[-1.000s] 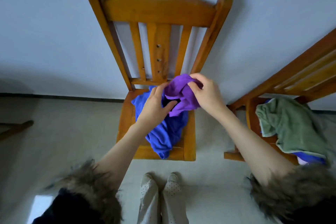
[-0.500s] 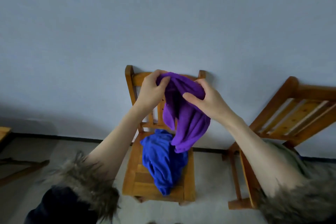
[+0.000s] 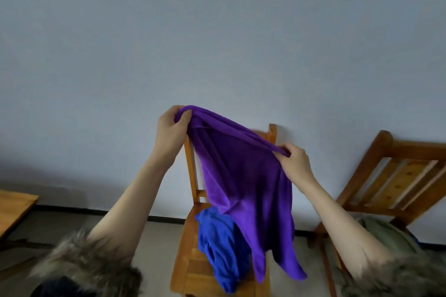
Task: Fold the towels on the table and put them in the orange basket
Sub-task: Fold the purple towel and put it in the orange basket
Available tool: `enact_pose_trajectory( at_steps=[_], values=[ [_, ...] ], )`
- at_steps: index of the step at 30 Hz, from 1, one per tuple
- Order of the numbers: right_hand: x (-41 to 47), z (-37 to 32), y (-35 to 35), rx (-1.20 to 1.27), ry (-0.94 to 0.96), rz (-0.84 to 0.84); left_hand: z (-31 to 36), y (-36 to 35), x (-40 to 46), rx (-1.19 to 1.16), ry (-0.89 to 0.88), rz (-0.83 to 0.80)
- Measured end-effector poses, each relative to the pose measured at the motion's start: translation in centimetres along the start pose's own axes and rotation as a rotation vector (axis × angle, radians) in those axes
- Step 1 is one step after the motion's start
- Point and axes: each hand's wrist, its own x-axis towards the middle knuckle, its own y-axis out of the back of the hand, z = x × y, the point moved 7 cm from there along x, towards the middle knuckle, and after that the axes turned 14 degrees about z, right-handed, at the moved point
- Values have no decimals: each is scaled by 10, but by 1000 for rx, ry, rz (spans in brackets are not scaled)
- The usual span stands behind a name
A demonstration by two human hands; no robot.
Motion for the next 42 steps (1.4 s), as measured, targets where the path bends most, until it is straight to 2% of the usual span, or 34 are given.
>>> enact_pose_trajectory(
  at_steps=[2, 5, 9, 15, 22, 27, 30, 33, 39, 42],
  values=[
    [-2, -21, -5, 66, 22, -58, -11, 14, 7, 217, -55, 40],
    [-6, -65, -17, 116, 110, -123, -15, 15, -2, 465, -178, -45],
    [-25, -108, -38, 101, 221, -207, 10, -7, -51, 371, -467, -241],
    [-64, -140, -65, 116, 336, -390, -1, 27, -77, 288, -288, -91],
    [-101, -159, -99, 76, 481, -402, 12, 97, -77, 301, -144, 63],
    [-140, -178, -137, 59, 560, -386, 15, 193, -93, 245, 17, 228],
    [-166, -189, -160, 60, 545, -401, 20, 259, -105, 275, -8, 291],
    [-200, -213, -187, 111, 500, -463, 23, 319, -119, 434, -96, 315],
    [-288, -253, -249, 263, 278, -697, 22, 434, -160, 620, -205, 493],
    [-318, -274, -263, 278, 357, -707, 12, 471, -171, 728, -206, 519]
  ],
)
